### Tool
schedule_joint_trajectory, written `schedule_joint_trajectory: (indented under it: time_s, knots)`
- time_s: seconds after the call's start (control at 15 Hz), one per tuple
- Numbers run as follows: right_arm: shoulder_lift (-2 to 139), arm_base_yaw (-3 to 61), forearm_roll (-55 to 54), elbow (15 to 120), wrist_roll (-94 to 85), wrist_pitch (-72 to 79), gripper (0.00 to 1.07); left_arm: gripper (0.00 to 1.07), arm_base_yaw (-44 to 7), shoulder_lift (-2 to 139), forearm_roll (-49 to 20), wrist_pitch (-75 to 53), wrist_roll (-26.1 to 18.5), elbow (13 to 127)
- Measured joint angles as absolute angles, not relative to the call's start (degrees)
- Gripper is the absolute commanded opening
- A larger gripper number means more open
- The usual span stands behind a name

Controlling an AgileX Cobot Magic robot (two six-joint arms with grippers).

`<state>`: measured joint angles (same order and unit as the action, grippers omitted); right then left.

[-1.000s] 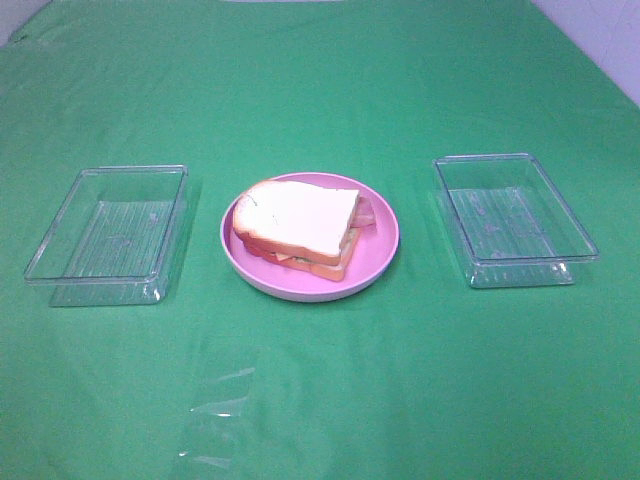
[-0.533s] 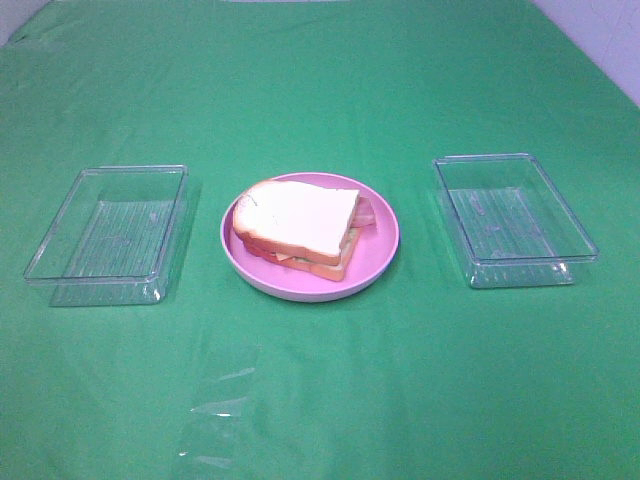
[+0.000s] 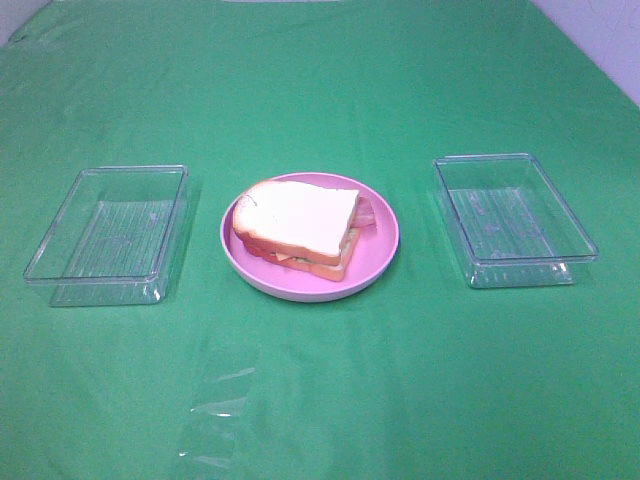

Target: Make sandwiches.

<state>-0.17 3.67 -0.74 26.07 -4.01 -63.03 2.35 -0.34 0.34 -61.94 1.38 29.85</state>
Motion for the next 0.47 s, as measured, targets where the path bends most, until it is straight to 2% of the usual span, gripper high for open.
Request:
schedule_joint_trajectory:
  time_s: [0.47]
  knots:
    - [-0.2, 3.7, -0.7, 26.1, -4.0, -63.0, 0.98, 0.96, 2.3, -0.3, 0.0, -61.9, 1.4, 29.9]
